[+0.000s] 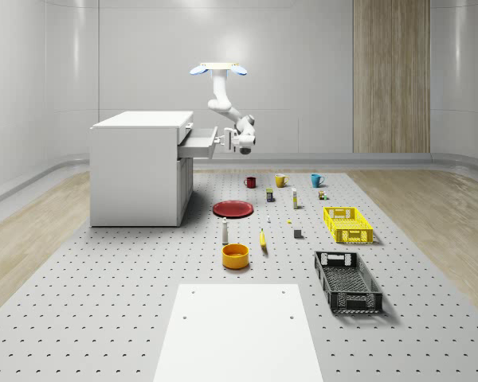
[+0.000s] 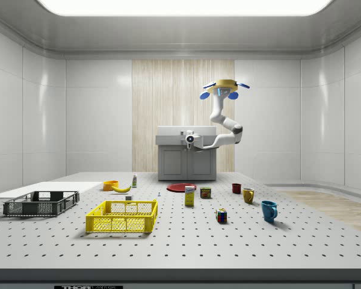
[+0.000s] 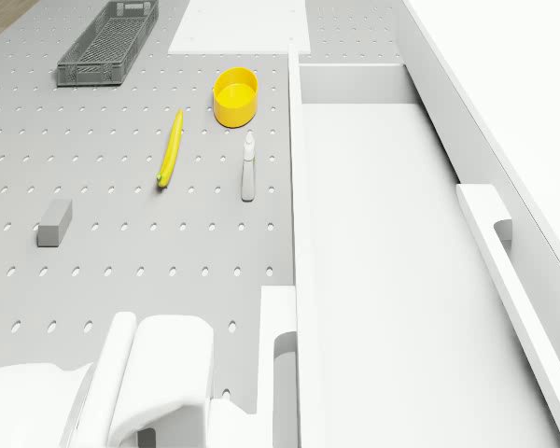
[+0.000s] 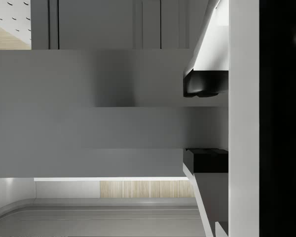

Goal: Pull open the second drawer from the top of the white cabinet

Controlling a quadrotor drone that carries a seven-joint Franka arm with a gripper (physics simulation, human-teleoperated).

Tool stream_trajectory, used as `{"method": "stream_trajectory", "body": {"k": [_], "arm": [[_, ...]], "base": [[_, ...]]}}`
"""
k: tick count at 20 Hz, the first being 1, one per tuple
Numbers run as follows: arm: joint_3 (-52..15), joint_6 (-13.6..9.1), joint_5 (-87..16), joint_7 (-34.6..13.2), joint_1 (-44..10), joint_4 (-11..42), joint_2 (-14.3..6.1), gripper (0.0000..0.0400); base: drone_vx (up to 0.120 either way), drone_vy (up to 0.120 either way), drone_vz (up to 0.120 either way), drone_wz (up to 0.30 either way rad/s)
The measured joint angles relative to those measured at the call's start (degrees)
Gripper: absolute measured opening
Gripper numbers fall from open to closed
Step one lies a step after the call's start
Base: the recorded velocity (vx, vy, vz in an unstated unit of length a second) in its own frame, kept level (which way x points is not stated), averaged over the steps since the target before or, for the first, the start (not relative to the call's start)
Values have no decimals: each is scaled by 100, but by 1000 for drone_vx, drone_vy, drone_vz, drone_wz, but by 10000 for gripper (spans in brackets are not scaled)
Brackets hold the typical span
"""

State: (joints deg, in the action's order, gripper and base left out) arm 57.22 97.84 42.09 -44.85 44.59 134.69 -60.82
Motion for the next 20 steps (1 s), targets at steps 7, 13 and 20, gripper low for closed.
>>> {"method": "stream_trajectory", "body": {"k": [7, 13, 20], "arm": [[173, -89, -190, -120, 118, -166, -159, 274], [218, -56, -298, -203, 199, -197, -278, 294], [205, 32, -443, -523, 296, -221, -472, 296]], "base": [[0, 57, 0, 0], [0, -13, 0, 0], [0, 0, 0, 0]]}}
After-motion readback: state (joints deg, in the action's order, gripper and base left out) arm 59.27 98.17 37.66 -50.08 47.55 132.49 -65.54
